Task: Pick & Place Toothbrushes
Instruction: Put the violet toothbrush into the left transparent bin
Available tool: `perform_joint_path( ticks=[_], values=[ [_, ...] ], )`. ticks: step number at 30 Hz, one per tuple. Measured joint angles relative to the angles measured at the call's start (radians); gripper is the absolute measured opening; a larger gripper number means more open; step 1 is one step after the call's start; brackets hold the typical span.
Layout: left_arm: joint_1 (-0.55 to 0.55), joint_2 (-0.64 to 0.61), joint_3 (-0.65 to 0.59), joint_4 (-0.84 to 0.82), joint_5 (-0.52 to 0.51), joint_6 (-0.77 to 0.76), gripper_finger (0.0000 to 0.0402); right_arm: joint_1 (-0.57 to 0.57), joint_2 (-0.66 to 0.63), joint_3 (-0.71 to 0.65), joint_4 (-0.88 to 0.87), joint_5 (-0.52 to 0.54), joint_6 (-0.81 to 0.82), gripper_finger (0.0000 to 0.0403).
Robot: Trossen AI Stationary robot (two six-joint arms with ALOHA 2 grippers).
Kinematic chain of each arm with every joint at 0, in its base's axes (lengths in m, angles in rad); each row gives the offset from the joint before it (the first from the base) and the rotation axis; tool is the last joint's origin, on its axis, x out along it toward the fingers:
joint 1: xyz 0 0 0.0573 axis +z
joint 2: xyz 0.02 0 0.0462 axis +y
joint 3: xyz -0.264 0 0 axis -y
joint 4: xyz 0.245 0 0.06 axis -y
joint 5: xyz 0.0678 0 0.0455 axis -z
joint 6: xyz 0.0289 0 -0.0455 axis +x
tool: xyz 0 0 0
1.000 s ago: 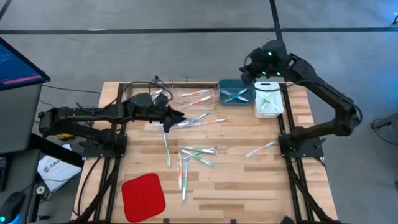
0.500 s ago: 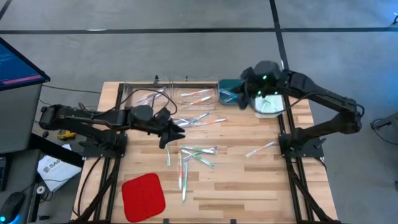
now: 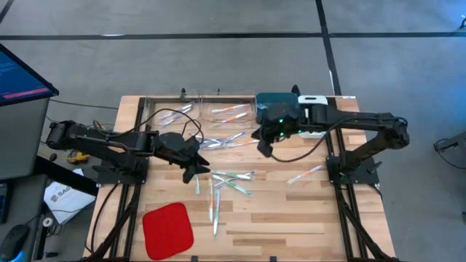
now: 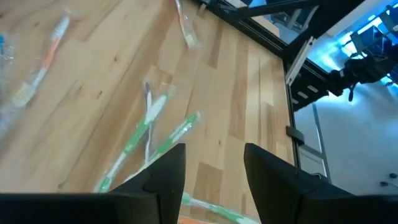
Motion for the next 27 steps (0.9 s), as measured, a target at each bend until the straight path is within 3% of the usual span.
perform_joint_path(
  ticks=[14,21,27],
  values=[
    [-0.008,0.000,0.000,-0.010,0.000,-0.018,0.0159,0.082,0.116,0.000,0.143,0.001,0.047,0.0150],
    [-0.008,0.015,-0.003,-0.021,-0.007,0.016,0.0159,0.092,0.140,-0.003,0.186,-0.002,0.047,0.0174],
    [-0.008,0.038,-0.104,-0.031,-0.023,0.001,0.0159,0.105,0.168,-0.002,0.193,-0.003,0.047,0.0174]
  ],
)
